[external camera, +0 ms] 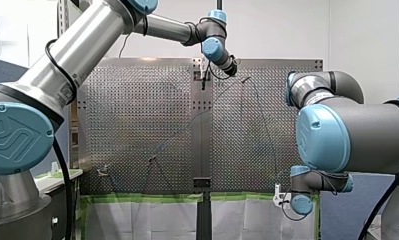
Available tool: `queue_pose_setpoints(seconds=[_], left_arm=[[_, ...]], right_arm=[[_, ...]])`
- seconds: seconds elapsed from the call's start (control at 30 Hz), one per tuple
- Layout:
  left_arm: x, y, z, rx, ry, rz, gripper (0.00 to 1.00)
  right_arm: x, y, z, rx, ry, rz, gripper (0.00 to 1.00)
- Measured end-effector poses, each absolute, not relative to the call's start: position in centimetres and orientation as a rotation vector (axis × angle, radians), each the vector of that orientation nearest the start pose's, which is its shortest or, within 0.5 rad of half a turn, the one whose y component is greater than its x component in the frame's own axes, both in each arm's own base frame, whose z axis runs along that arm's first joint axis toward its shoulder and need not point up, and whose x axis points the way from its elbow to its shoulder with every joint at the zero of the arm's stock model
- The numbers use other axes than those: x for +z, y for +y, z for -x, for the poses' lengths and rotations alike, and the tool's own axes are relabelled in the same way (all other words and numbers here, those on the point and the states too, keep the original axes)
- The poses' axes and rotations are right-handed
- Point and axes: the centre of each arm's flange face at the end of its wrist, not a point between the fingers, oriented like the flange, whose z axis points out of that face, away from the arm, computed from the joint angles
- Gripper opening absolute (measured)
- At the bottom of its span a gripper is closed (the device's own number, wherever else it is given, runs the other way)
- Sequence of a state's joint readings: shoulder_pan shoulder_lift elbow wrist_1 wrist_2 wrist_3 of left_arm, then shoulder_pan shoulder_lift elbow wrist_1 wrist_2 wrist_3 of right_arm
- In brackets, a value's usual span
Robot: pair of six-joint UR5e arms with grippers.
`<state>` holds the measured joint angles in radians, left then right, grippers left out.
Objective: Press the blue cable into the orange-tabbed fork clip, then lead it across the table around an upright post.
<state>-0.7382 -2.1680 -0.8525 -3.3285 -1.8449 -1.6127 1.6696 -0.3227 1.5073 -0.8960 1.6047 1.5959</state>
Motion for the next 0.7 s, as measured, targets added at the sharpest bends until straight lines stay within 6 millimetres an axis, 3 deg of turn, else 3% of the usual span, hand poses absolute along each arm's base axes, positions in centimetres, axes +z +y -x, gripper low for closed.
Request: queue_pose_setpoints(seconds=[0.7], left_arm=[[45.21,-55.93,-45.55,-0.374,1.639,-0.308,1.00]], right_arm=[[-18.99,-60.19,-19.06,1.109,-1.395,-1.464,0.00]])
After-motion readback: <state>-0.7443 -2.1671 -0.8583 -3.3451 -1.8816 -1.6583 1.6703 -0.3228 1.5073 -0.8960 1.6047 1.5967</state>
